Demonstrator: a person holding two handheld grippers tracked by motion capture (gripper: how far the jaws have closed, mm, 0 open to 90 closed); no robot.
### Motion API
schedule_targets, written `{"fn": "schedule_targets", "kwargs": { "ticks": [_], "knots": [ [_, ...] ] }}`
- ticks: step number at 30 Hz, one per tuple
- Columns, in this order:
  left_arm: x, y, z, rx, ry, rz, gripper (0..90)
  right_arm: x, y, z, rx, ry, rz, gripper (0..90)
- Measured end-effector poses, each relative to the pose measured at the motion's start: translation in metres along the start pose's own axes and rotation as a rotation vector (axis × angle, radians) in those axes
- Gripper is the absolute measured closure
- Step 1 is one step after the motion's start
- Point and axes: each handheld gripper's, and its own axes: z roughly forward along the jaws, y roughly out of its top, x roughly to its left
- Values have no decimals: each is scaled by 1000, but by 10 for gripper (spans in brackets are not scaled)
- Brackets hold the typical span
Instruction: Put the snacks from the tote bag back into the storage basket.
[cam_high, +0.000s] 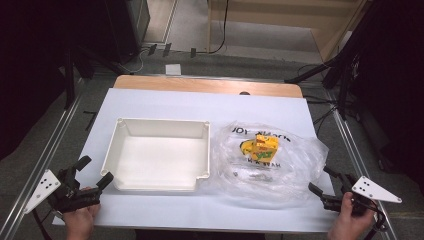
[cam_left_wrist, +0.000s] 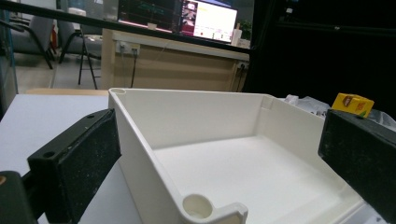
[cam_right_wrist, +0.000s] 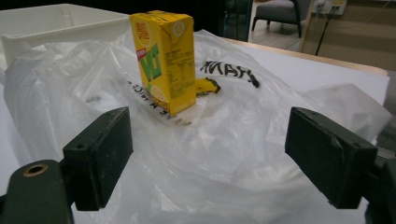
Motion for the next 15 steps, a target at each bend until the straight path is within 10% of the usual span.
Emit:
{"fn": "schedule_targets", "kwargs": {
  "ticks": [5,15],
  "knots": [
    [-1,-1,-2,0,-16,-3,0,4,22,13,71,111,-67,260],
    [-3,-1,-2,-3,-22,5,0,5,48,29,165,156,-123,245]
  ]
}}
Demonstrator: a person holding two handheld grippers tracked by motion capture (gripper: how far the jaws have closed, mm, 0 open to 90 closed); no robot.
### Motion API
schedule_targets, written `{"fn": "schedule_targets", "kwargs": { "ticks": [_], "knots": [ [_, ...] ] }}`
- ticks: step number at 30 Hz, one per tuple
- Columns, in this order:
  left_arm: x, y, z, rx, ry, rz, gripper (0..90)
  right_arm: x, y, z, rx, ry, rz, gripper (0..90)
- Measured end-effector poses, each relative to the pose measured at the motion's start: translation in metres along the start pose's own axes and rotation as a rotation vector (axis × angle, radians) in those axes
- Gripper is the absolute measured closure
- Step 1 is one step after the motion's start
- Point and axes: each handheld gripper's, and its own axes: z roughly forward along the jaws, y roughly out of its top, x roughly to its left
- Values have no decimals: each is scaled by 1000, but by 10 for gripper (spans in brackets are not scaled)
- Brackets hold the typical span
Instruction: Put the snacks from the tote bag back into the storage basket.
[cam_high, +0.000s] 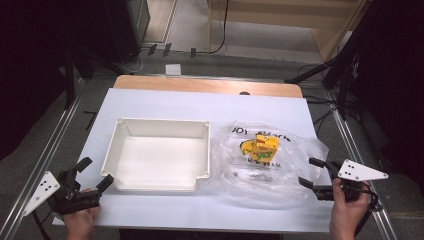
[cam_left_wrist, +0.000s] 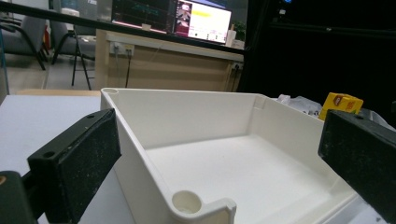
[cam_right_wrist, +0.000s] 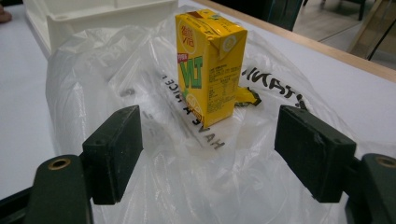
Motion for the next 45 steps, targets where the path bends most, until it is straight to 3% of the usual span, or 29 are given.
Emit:
{"fn": "schedule_targets", "kwargs": {
  "ticks": [4,7,11,14,18,23,38,45],
  "knots": [
    [0,0,0,0,-5,-2,0,-3,21,7,90,17,-59,248],
    [1,0,0,-1,-5,-6,0,-4,27,10,108,30,-73,249],
    [0,0,0,-1,-2,-3,0,-8,44,22,171,52,-118,261],
    [0,0,0,0,-4,0,0,-10,53,28,178,79,-129,281],
    [0,0,0,0,-4,2,0,-12,60,34,200,79,-151,280],
    [-1,0,1,6,-1,12,0,-15,72,46,266,97,-177,275],
    [-2,0,1,10,-7,13,0,-22,101,67,384,111,-274,271],
    [-2,0,1,11,-7,17,0,-27,109,75,414,107,-285,255]
  ]
}}
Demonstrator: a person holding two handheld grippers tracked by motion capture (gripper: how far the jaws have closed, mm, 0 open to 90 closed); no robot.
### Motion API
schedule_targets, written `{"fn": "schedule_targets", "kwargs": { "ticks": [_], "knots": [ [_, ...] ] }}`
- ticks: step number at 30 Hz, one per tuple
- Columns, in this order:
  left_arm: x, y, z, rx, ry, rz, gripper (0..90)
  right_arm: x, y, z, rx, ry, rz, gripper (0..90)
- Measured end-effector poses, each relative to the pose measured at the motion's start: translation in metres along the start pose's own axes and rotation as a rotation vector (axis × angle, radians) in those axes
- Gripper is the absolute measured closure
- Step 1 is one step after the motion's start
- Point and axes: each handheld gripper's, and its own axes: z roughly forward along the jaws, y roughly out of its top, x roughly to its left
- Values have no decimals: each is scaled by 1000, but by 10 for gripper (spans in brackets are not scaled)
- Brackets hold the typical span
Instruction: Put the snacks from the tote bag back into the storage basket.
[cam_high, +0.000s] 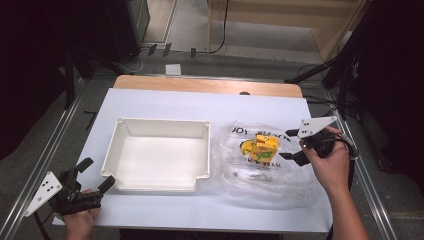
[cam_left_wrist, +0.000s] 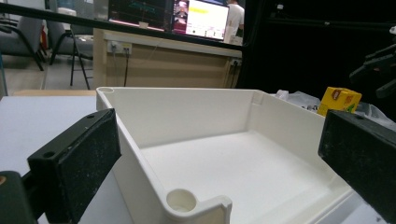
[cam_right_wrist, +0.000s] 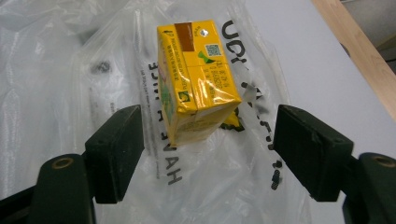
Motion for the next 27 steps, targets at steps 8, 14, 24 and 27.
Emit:
{"fn": "schedule_targets", "kwargs": {
  "ticks": [8,14,24,27],
  "knots": [
    [0,0,0,1,0,3,0,-4,13,5,36,-4,-31,231],
    [0,0,0,1,-1,0,0,-6,20,10,61,13,-53,229],
    [1,0,0,2,-2,1,0,-8,33,21,107,44,-80,237],
    [1,0,0,1,-3,-1,0,-9,38,25,124,58,-100,244]
  ]
}}
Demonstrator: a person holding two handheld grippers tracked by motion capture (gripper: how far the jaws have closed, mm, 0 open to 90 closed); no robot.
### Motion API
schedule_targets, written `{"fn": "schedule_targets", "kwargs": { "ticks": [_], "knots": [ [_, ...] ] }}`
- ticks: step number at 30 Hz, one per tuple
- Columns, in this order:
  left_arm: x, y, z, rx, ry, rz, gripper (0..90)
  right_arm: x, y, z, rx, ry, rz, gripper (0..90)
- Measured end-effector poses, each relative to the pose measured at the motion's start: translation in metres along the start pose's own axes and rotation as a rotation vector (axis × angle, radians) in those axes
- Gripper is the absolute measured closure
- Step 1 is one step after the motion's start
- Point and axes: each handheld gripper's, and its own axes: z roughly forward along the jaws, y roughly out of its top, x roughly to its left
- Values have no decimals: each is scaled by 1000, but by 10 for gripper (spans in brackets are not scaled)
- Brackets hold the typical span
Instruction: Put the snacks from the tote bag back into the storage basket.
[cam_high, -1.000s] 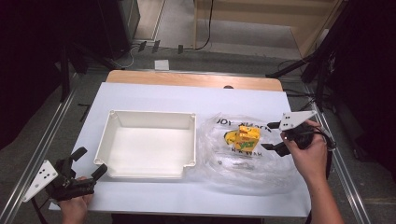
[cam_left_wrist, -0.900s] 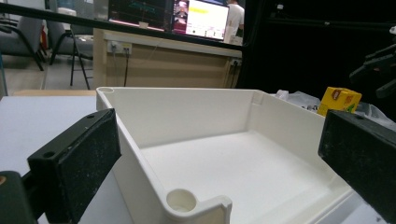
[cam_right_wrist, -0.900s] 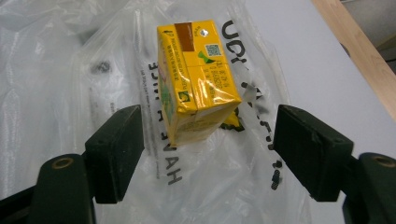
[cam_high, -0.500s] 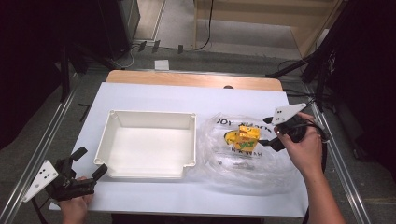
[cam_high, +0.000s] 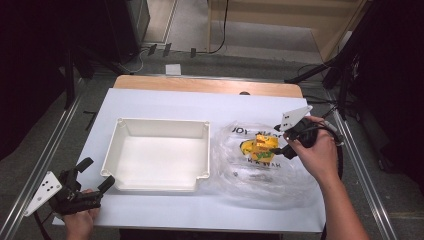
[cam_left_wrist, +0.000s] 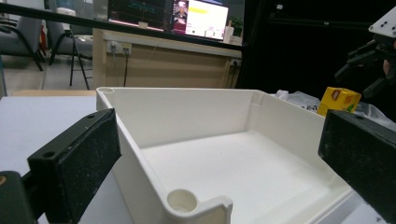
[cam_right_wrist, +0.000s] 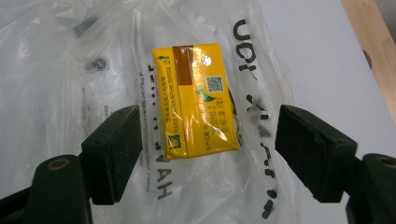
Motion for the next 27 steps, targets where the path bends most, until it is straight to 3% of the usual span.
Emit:
{"fn": "schedule_targets", "kwargs": {
  "ticks": [9,14,16,18,23,27],
  "knots": [
    [1,0,0,0,-1,1,0,-3,11,9,58,51,-31,277],
    [1,0,0,0,-1,0,0,-3,18,19,120,105,-34,361],
    [1,0,0,-1,-1,0,0,-3,19,20,131,105,-39,371],
    [1,0,0,-1,-2,0,0,-3,23,25,180,104,-56,382],
    [2,0,0,-1,-4,-2,0,-3,29,31,218,106,-85,388],
    [2,0,0,-3,-6,-6,0,-3,34,39,283,128,-96,436]
  ]
}}
